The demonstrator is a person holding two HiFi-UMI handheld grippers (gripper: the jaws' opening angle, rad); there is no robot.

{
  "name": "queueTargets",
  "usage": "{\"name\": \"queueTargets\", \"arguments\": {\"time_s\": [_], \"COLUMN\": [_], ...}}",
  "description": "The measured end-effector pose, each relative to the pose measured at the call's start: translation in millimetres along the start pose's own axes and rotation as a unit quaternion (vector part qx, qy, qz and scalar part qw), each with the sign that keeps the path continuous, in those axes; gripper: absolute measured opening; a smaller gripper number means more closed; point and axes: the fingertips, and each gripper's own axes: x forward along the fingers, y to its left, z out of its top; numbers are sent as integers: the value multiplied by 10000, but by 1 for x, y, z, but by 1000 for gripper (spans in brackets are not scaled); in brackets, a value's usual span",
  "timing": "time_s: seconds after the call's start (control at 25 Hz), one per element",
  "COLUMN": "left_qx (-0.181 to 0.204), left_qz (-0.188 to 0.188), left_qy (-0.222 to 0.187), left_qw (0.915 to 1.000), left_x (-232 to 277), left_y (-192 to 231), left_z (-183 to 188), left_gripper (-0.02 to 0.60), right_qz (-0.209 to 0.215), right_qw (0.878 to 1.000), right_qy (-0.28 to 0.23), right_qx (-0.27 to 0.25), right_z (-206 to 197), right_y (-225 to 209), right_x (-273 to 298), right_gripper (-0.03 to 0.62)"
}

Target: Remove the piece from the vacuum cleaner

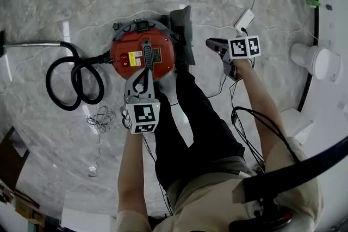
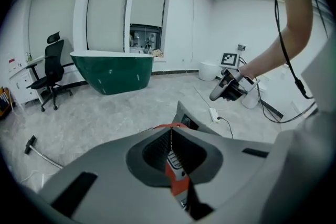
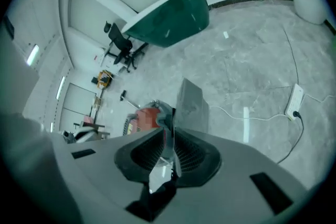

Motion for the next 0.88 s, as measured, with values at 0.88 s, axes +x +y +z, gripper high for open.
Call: {"name": "queueTargets", "arguments": {"time_s": [0.88], "left_qx": [-1285], "left_qz": [-738], "left_qy": [-1049], "left_qw": [9834], "left_x": [-242], "left_y": [-13], "left_z": [145], "left_gripper": [3], "right_qz": [3153], "right_qw": [9178], "right_qy": [-2258], "right_qx": [-847], "right_z": [27], "right_y": [356], "right_x": [-249], "right_gripper": [3]}}
